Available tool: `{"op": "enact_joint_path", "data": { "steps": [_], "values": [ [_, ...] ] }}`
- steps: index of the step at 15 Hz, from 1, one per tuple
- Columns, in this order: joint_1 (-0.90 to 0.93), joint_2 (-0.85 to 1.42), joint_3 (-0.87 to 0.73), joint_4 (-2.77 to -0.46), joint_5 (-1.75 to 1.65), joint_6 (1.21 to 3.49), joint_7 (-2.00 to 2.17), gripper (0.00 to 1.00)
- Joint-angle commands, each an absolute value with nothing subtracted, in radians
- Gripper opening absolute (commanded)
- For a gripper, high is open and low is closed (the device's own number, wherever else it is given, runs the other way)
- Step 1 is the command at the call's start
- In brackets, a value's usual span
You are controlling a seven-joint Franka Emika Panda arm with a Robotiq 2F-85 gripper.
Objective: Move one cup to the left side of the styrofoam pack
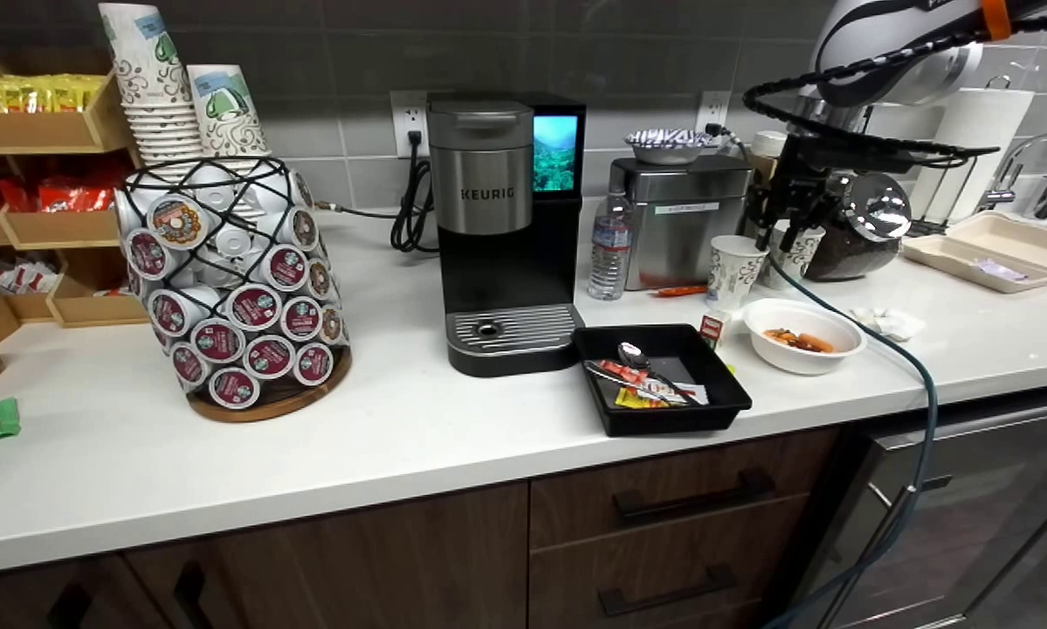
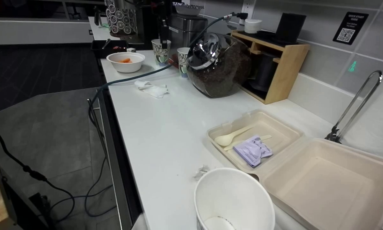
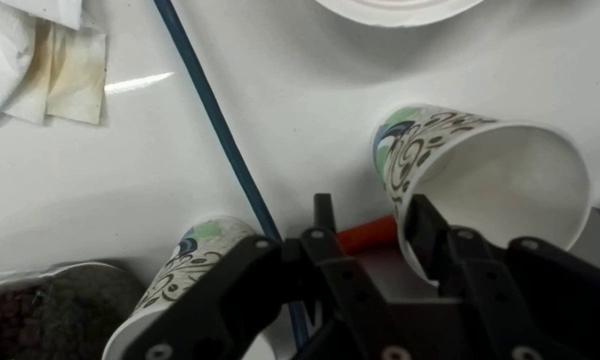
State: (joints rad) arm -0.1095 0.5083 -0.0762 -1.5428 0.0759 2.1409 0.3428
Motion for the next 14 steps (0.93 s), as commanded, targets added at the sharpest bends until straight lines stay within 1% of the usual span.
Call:
{"op": "enact_joint_path", "data": {
  "steps": [1, 4, 7, 14],
  "values": [
    [-0.111, 0.516, -0.074, -1.541, 0.113, 2.156, 0.291, 0.13],
    [-0.109, 0.518, -0.072, -1.541, 0.116, 2.16, 0.268, 0.0],
    [-0.111, 0.511, -0.07, -1.543, 0.121, 2.153, 0.248, 0.01],
    [-0.157, 0.314, -0.059, -1.67, 0.192, 2.126, 0.075, 0.01]
  ]
}}
